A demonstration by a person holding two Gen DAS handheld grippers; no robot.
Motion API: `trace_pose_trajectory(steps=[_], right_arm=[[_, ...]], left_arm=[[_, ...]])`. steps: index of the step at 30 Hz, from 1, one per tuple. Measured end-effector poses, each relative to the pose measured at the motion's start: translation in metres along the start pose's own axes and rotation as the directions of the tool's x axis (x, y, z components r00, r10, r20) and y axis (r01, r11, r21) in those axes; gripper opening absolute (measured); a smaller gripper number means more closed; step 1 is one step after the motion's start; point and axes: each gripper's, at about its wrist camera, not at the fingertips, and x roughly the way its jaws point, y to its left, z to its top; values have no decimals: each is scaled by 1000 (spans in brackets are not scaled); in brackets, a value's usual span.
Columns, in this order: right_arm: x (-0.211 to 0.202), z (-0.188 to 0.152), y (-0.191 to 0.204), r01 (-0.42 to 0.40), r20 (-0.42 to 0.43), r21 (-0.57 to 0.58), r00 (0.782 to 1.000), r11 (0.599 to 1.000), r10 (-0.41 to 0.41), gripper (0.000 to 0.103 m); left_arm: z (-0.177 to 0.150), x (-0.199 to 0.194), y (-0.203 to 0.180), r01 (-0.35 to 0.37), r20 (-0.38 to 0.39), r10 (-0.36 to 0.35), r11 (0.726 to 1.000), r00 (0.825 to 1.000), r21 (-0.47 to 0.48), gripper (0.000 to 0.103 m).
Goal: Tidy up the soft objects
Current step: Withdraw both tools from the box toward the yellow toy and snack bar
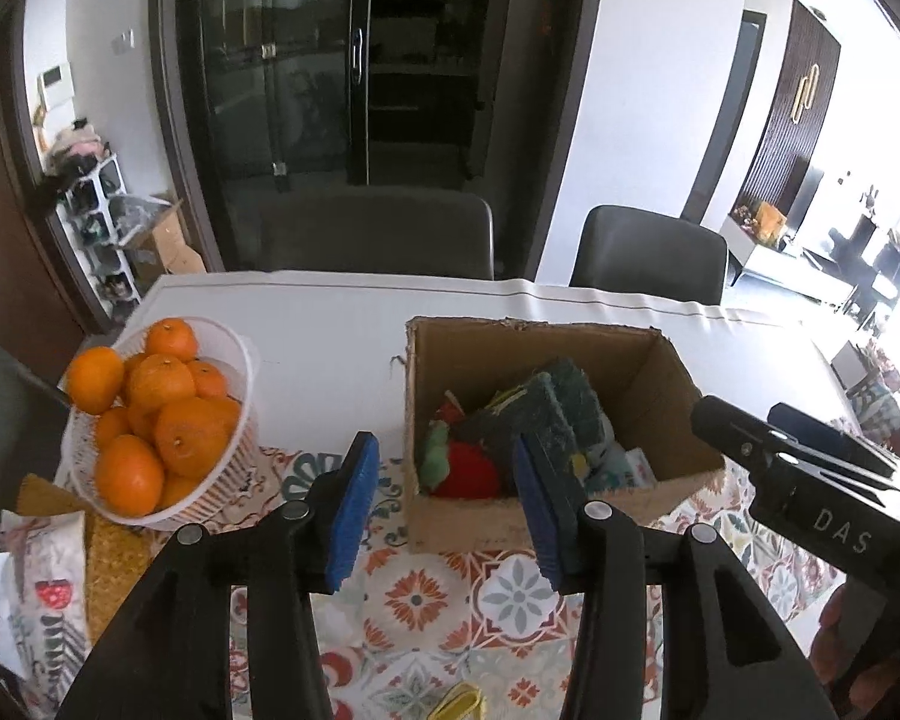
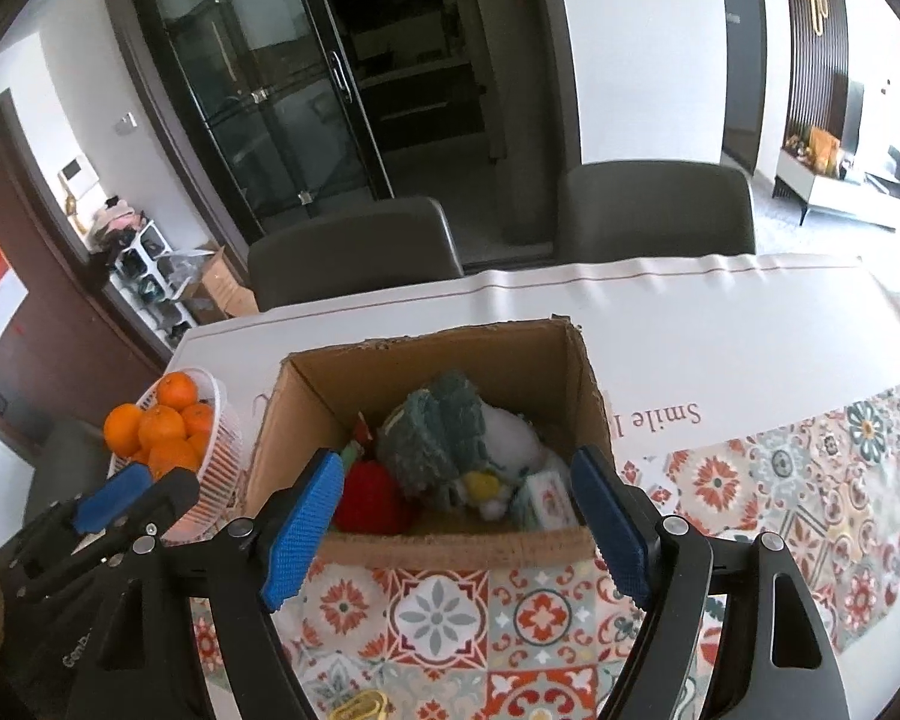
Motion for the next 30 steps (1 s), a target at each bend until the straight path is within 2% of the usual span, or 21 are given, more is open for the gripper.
trace_pose_trajectory(steps=[11, 14, 22, 30], right_arm=[[-49, -42, 10, 16, 53, -43, 999, 999, -13, 79], [-57, -57, 11, 11, 48, -63, 999, 998, -8, 79], [-68, -93, 14, -18, 16, -98, 1000, 995, 19, 79], [-69, -126, 18, -39, -39, -82, 999, 996, 36, 79]], left_arm=[[-46, -40, -1, 2, 3, -2, 999, 1000, 45, 46], [-60, -47, 1, 10, -15, -9, 999, 1000, 42, 46], [-98, -65, 3, -27, -34, 29, 999, 999, 46, 46], [-126, -69, 8, -1, -77, 9, 994, 997, 106, 46]])
